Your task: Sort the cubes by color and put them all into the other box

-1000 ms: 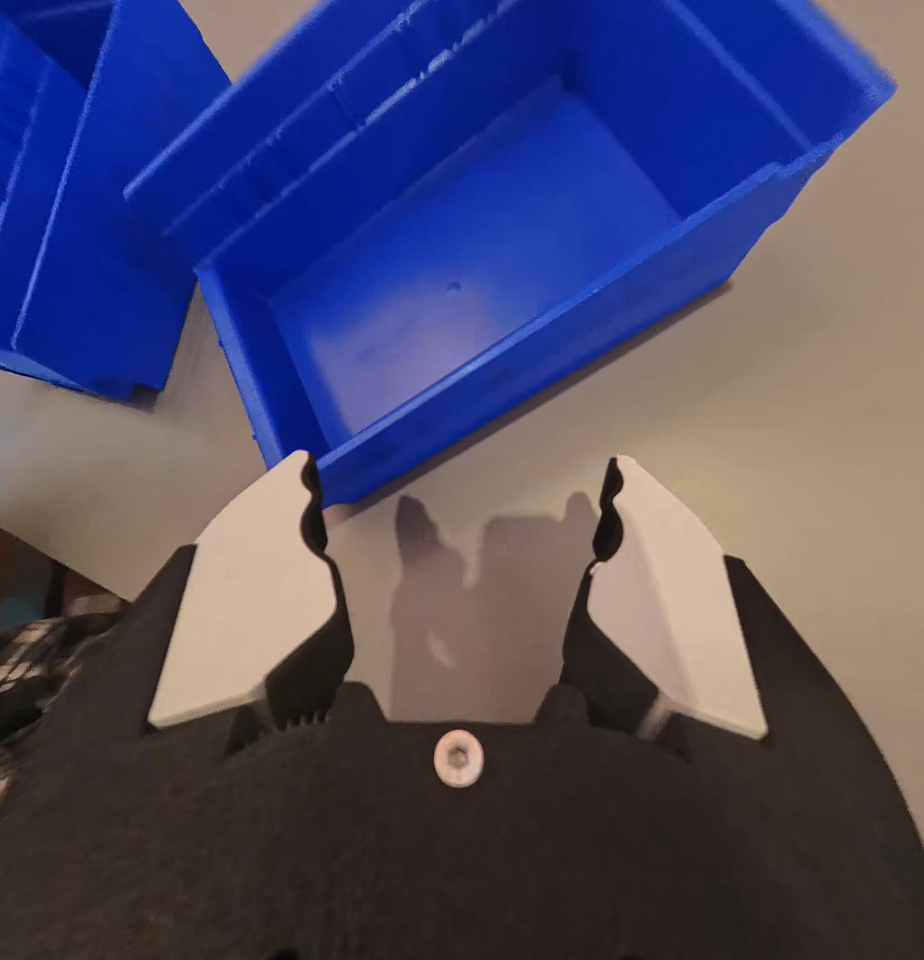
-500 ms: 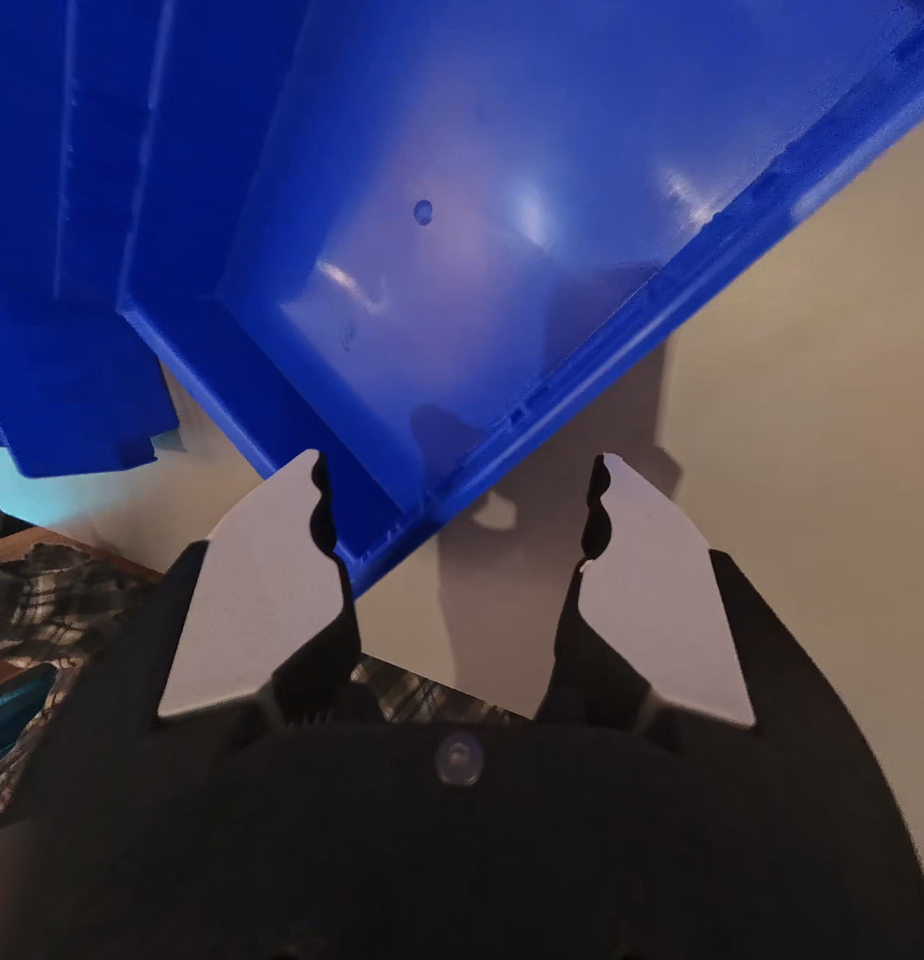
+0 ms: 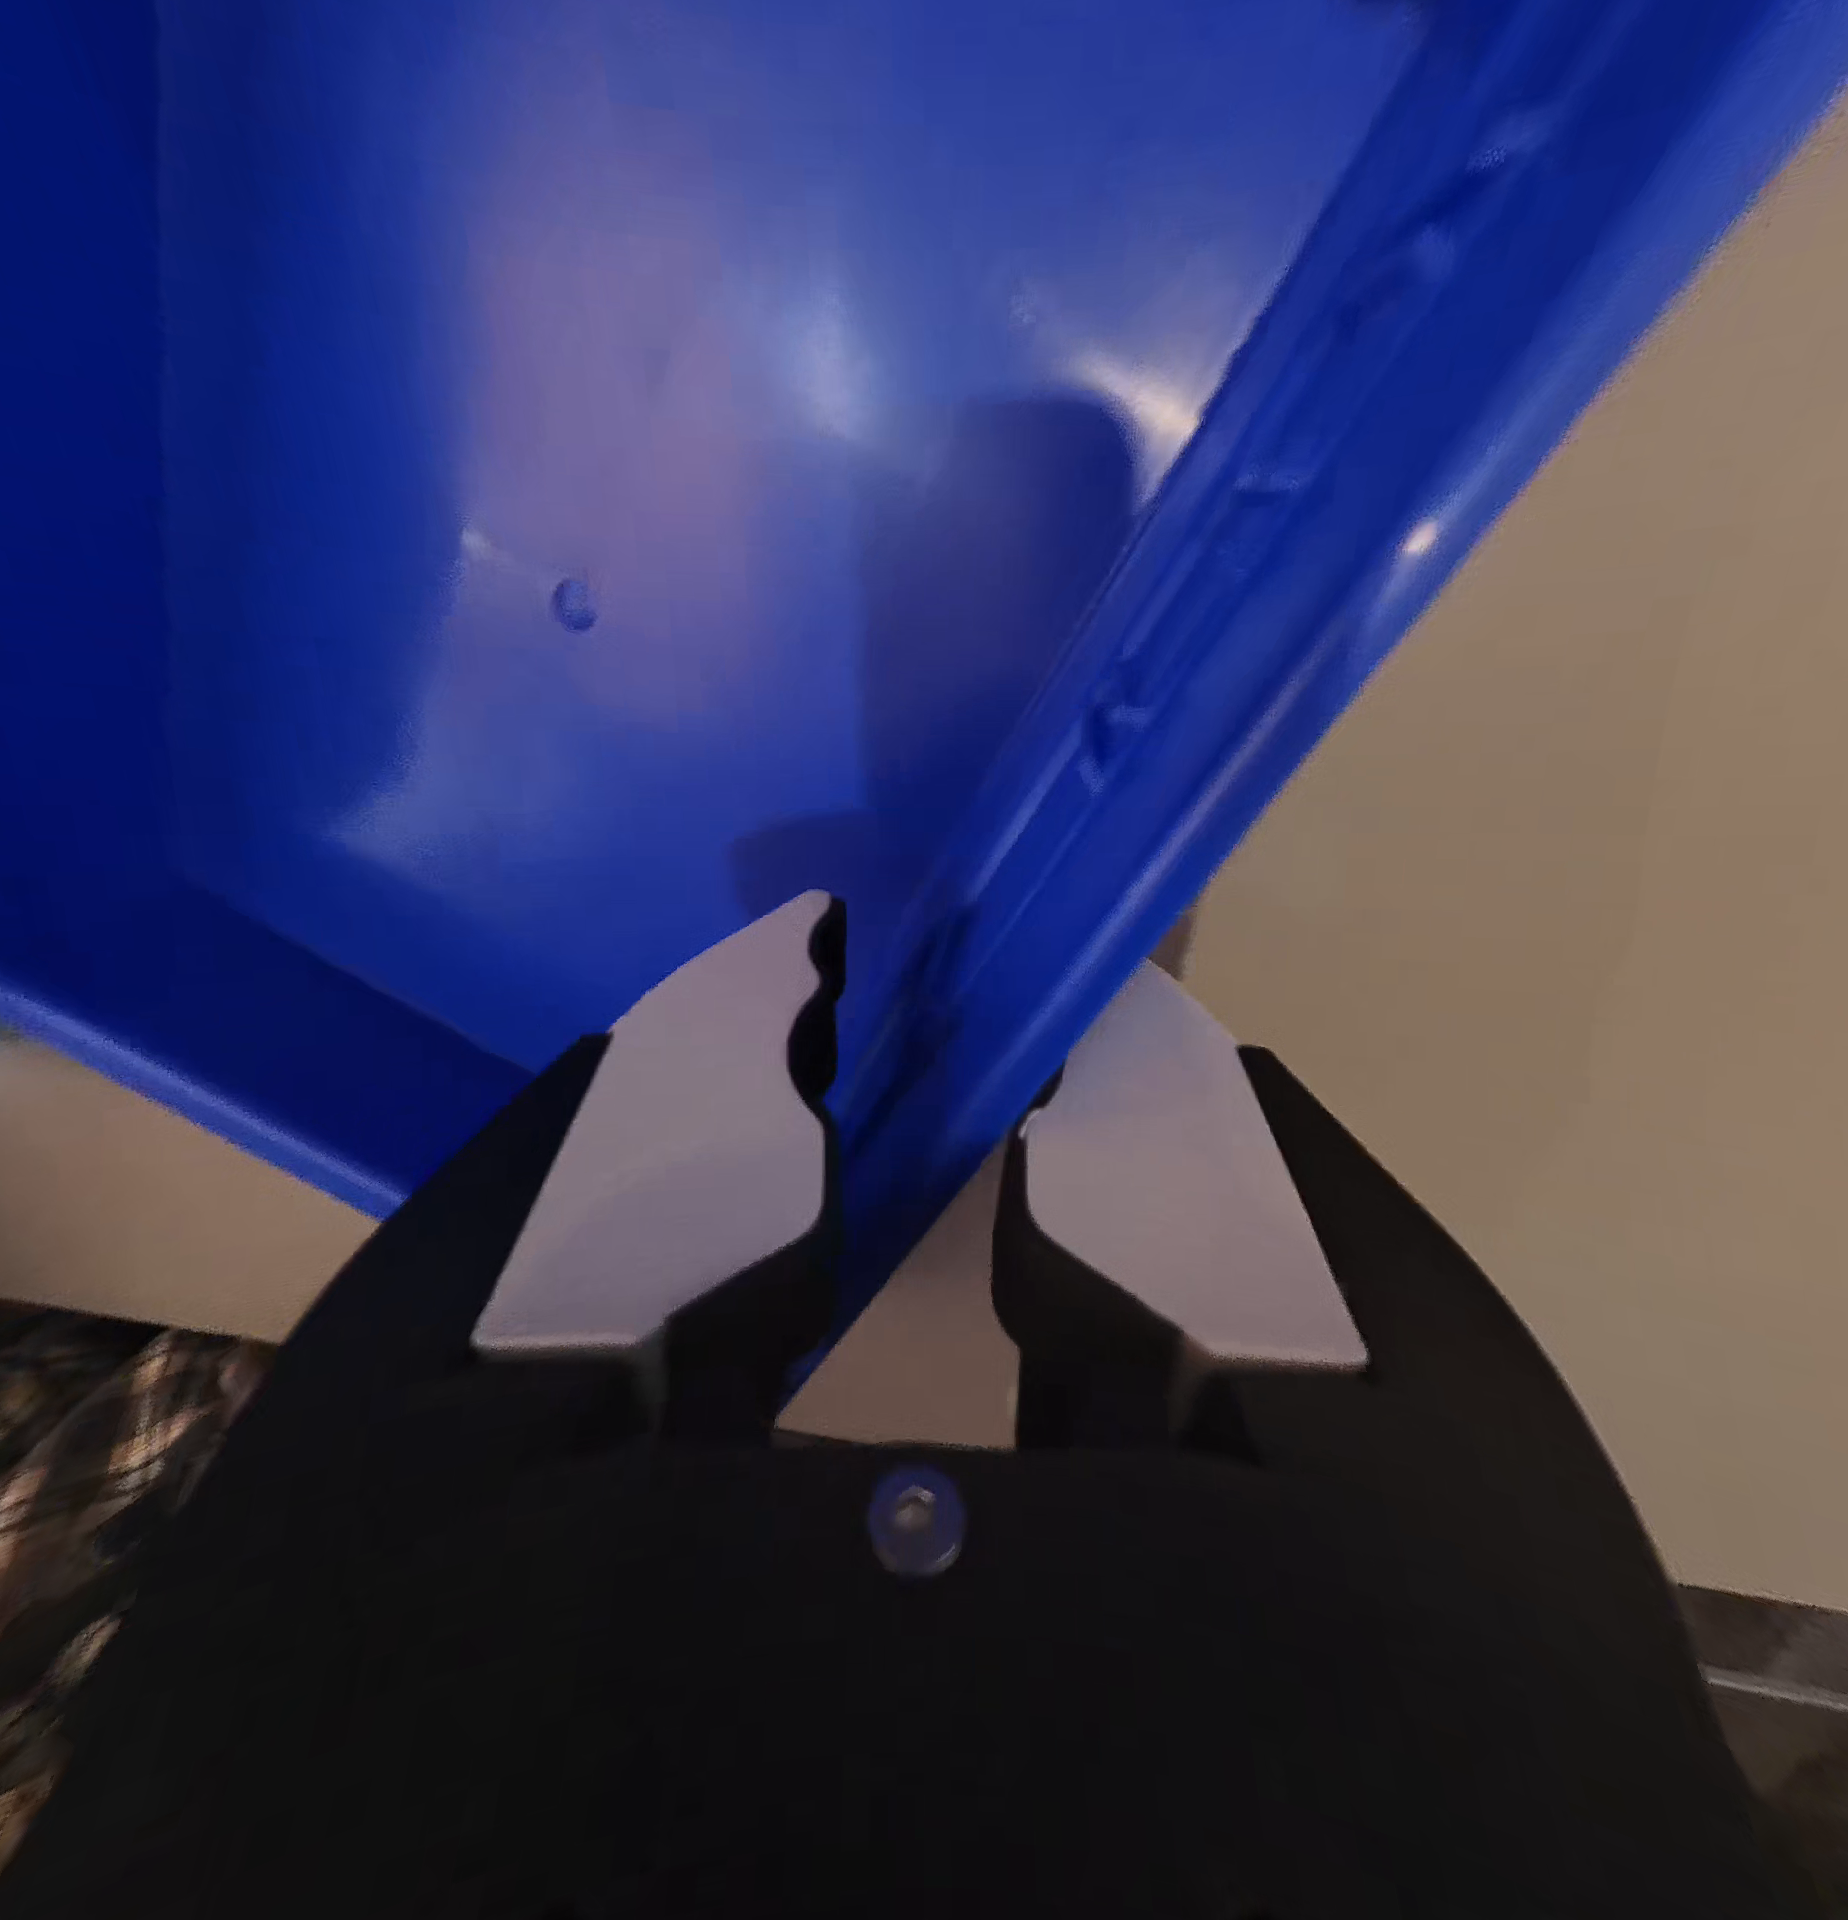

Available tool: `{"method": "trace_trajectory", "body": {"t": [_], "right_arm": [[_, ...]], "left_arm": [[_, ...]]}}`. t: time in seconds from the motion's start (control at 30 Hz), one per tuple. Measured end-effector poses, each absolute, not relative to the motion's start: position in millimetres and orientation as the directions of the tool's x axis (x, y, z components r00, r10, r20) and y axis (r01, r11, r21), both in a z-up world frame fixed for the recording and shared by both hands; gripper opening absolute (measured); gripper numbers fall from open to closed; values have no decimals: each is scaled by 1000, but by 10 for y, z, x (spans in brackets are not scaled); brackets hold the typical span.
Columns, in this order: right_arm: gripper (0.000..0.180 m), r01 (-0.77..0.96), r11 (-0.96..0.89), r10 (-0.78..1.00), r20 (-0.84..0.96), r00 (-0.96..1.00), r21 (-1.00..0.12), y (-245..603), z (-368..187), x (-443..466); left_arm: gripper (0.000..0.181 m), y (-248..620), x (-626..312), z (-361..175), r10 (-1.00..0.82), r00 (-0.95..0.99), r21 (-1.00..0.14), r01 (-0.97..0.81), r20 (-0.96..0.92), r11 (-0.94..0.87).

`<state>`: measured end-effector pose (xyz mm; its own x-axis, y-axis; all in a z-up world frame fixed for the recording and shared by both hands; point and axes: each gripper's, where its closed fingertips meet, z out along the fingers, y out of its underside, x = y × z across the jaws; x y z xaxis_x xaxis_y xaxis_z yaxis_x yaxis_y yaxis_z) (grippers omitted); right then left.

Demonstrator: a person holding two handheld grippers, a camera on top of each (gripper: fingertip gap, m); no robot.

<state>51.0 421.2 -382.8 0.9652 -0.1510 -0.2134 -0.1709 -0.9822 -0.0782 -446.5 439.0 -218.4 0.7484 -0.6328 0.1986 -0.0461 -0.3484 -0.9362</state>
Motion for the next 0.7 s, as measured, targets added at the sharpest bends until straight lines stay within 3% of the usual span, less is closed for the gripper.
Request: {"method": "trace_trajectory", "body": {"t": [0.17, 0.3, 0.4, 0.47, 0.57, 0.7], "right_arm": [[31, -124, -986, -118, -61, 991, -108, 4371, -3763, 1022], [51, -125, -990, -126, 19, 992, -59, 4388, -3749, 1395], [78, -130, -991, -130, -16, 991, -19, 4243, -3703, 1420], [80, -124, -992, -124, -57, 991, -3, 4112, -3687, 1336], [68, -114, -992, -119, -117, 986, 51, 3922, -3746, 1160], [28, -76, -995, -82, -94, 992, 62, 3898, -3834, 1141]], "left_arm": [[84, 4377, -4434, -2174, -640, 744, -938, -52, 192, -342], [84, 4371, -4383, -2220, -645, 742, -932, -75, 185, -354], [84, 4359, -4357, -2246, -647, 742, -930, -91, 176, -357], [84, 4364, -4341, -2241, -648, 741, -930, -91, 175, -355], [83, 4370, -4293, -2240, -657, 734, -931, -93, 175, -353], [84, 4336, -4230, -2282, -668, 726, -925, -122, 165, -360]]}}
